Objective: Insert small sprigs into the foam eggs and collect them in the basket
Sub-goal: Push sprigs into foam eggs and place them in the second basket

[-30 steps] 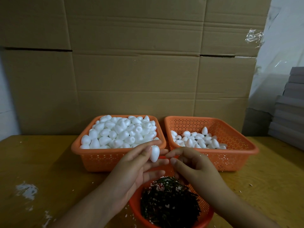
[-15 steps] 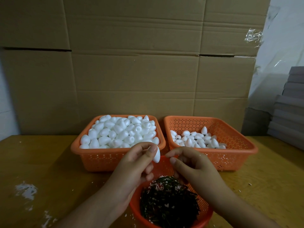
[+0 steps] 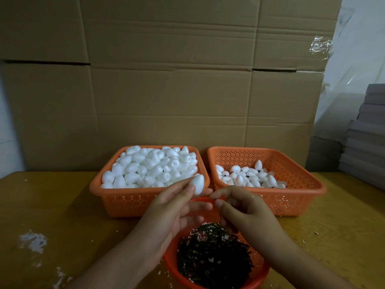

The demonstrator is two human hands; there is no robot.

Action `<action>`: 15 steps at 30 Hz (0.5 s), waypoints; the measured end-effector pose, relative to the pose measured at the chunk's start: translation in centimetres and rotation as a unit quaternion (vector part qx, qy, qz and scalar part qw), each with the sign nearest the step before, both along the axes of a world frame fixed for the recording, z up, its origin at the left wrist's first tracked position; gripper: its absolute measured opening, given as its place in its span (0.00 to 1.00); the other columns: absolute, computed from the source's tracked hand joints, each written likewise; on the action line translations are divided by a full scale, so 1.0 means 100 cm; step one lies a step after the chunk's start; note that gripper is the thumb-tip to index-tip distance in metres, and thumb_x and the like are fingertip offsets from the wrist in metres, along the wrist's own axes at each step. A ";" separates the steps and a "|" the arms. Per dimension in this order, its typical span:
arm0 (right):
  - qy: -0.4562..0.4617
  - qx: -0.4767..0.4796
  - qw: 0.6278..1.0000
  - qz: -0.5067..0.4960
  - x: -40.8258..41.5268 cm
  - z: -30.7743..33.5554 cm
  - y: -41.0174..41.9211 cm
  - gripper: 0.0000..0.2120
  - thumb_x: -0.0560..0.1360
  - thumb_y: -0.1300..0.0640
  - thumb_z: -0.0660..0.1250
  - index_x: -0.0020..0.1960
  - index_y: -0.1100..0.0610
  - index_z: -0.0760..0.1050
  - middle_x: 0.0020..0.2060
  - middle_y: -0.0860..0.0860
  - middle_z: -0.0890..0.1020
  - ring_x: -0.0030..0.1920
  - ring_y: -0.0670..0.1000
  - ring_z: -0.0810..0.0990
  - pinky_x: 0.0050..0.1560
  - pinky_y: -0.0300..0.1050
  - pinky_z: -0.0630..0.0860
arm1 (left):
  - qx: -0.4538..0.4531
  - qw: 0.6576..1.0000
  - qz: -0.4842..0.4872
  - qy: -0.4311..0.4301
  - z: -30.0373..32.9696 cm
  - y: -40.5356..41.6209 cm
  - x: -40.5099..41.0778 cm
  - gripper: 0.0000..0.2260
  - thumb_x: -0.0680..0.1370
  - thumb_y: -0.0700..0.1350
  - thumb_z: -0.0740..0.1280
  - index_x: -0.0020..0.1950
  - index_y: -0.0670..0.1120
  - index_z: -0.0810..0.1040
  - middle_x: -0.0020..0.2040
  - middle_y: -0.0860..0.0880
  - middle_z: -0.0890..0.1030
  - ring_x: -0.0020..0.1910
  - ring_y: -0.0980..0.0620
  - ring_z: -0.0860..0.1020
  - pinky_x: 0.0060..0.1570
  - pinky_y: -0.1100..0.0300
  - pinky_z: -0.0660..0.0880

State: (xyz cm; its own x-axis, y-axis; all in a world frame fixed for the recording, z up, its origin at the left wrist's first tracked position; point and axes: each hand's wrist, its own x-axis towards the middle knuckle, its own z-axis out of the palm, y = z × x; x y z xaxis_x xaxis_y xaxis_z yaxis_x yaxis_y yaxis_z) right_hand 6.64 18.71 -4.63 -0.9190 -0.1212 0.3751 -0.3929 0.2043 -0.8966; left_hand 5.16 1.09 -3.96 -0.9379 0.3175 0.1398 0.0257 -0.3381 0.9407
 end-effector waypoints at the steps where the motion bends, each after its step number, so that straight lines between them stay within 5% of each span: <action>1: 0.000 -0.002 1.000 -0.001 0.000 0.000 0.000 0.07 0.77 0.63 0.66 0.47 0.53 0.80 0.25 0.52 0.77 0.25 0.48 0.73 0.28 0.36 0.69 | -0.006 1.000 0.004 0.002 0.000 0.001 0.000 0.18 0.75 0.49 0.65 0.63 0.46 0.77 0.54 0.46 0.85 0.49 0.48 0.84 0.40 0.61 0.80; 8: -0.003 -0.004 1.000 0.001 0.000 0.000 0.001 0.08 0.77 0.62 0.66 0.48 0.51 0.80 0.25 0.51 0.77 0.25 0.48 0.73 0.29 0.37 0.70 | -0.030 0.998 0.051 -0.009 -0.007 0.004 -0.003 0.14 0.75 0.47 0.69 0.59 0.48 0.82 0.45 0.48 0.82 0.42 0.57 0.80 0.39 0.61 0.77; 15: 0.008 0.004 1.000 0.002 0.002 0.001 0.001 0.10 0.77 0.63 0.66 0.49 0.49 0.81 0.25 0.51 0.77 0.26 0.48 0.73 0.30 0.38 0.71 | -0.020 0.999 0.029 -0.006 -0.009 0.002 -0.007 0.15 0.73 0.47 0.70 0.59 0.46 0.82 0.45 0.47 0.83 0.40 0.54 0.80 0.38 0.61 0.77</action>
